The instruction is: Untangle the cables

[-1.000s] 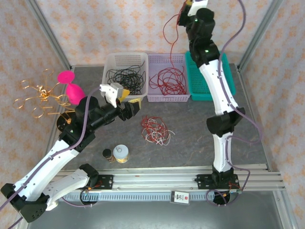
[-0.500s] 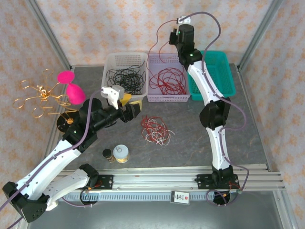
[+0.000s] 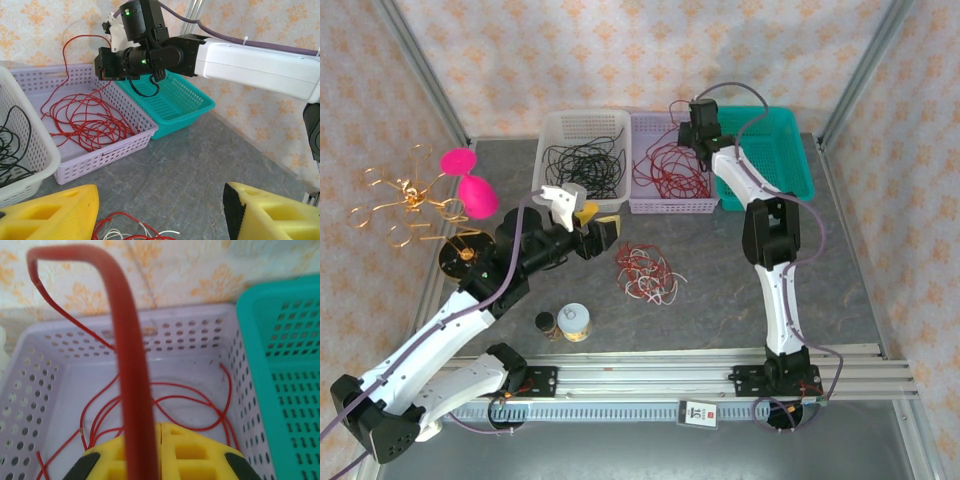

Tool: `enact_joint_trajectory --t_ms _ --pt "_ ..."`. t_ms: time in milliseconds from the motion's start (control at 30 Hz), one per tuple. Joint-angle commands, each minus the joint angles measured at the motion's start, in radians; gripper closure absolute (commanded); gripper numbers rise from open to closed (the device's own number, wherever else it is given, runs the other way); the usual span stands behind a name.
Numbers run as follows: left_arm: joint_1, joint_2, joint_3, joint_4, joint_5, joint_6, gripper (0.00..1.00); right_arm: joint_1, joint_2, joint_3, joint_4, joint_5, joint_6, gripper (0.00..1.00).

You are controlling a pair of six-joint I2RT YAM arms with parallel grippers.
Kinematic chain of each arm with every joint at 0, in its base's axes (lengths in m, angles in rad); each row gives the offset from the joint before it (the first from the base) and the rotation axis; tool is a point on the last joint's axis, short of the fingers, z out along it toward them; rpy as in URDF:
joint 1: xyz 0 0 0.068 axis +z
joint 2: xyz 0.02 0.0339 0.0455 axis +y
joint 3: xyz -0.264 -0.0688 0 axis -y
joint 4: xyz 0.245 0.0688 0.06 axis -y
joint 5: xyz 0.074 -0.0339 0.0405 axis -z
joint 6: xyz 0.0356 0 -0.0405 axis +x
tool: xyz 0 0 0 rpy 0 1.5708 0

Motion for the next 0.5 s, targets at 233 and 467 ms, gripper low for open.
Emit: enact_joint_trajectory --t_ms 233,467 --pt "-0.007 0.026 -0.001 0.037 0.008 0.014 0.32 0.041 0.066 -0.046 0.002 -0.141 0.033 1.00" --pt "-0.007 0.036 -0.005 0.044 0.012 0.009 0.32 0.047 0.137 -0.029 -0.028 -0.129 0.017 0.96"
